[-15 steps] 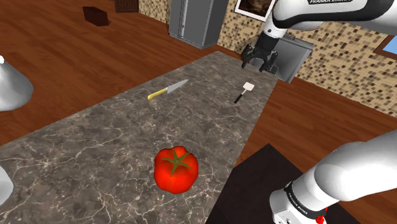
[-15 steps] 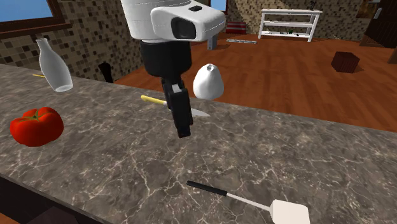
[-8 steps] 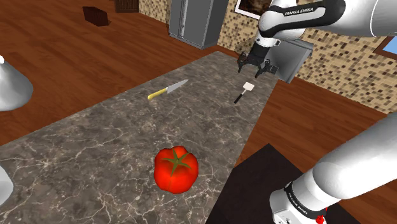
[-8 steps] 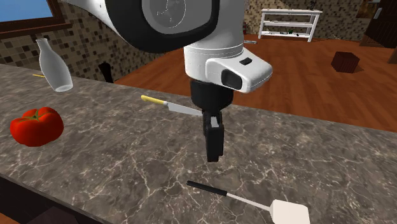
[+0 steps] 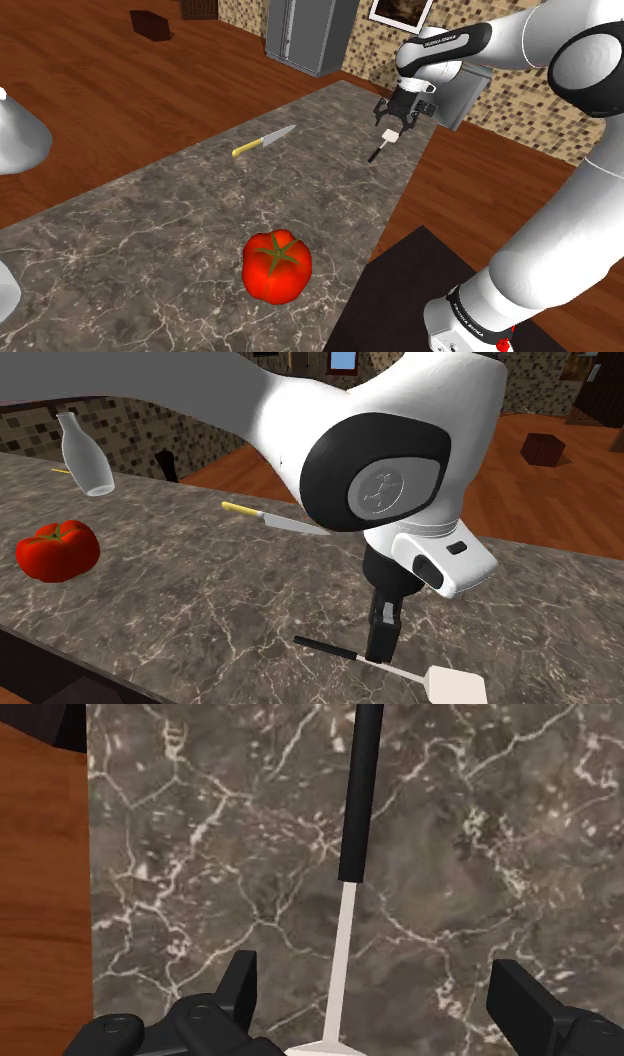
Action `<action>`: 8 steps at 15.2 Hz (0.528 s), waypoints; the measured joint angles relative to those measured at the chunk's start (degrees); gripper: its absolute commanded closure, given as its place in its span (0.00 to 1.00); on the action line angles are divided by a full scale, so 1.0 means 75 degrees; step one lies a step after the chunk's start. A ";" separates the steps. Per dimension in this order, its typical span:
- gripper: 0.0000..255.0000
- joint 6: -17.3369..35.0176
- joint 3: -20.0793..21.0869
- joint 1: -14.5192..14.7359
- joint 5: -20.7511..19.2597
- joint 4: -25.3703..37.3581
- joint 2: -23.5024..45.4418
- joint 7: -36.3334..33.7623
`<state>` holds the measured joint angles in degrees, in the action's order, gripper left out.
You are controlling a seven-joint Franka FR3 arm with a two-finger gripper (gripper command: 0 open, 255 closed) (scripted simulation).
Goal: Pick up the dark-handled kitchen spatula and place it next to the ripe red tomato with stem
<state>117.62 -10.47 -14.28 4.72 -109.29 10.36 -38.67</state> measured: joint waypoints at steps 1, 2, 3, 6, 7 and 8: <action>0.00 0.0106 -0.0047 -0.0052 0.0082 0.0019 0.0201 -0.0139; 0.00 0.0192 -0.0072 -0.0099 0.0154 0.0142 0.0451 -0.0181; 0.00 0.0251 -0.0084 -0.0114 0.0178 0.0115 0.0508 -0.0212; 0.00 0.0496 -0.0081 -0.0125 0.0231 -0.0007 0.0646 -0.0224; 0.00 0.0584 -0.0077 -0.0128 0.0248 -0.0042 0.0701 -0.0214; 0.00 0.0680 -0.0075 -0.0133 0.0262 -0.0109 0.0733 -0.0198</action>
<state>122.72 -11.03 -15.28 6.68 -110.11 15.86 -40.16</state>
